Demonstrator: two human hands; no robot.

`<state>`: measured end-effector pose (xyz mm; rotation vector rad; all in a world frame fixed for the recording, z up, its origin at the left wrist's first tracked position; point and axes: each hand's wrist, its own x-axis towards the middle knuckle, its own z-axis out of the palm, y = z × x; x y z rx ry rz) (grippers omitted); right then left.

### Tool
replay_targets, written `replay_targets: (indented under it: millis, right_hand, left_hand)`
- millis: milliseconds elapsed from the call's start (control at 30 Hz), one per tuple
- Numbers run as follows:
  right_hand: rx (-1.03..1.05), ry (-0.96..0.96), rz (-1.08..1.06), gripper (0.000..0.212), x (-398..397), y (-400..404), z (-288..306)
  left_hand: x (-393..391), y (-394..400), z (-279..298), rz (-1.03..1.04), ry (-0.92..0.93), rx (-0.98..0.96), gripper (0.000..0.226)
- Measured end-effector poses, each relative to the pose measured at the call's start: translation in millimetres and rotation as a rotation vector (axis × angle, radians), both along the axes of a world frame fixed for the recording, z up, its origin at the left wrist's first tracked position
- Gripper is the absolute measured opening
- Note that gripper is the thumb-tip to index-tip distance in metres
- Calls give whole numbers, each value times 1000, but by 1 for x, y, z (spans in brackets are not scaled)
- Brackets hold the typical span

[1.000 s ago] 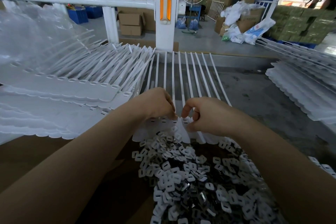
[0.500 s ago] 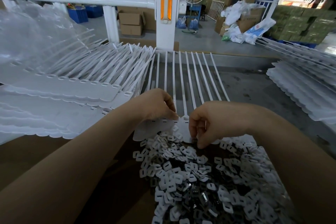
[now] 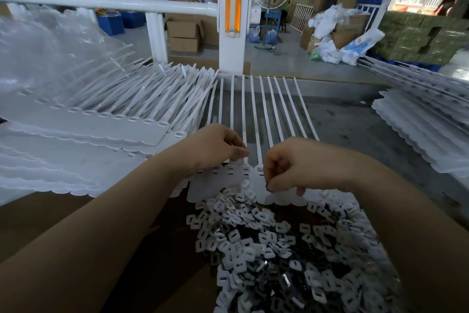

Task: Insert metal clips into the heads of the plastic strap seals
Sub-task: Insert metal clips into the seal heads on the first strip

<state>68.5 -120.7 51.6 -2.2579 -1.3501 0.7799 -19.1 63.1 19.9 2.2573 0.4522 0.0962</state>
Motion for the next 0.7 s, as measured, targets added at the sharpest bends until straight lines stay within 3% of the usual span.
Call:
replay_targets:
  millis: [233, 467, 700]
  right_hand:
    - [-8, 62, 41, 9, -2, -1, 4]
    - [372, -185, -227, 13, -2, 5, 4]
    - [442, -314, -241, 18, -3, 8, 0]
  left_hand:
    - [-1, -3, 1, -58, -19, -21, 8]
    - [-2, -6, 9, -114, 31, -146, 17]
    - [-3, -8, 12, -122, -6, -344, 23]
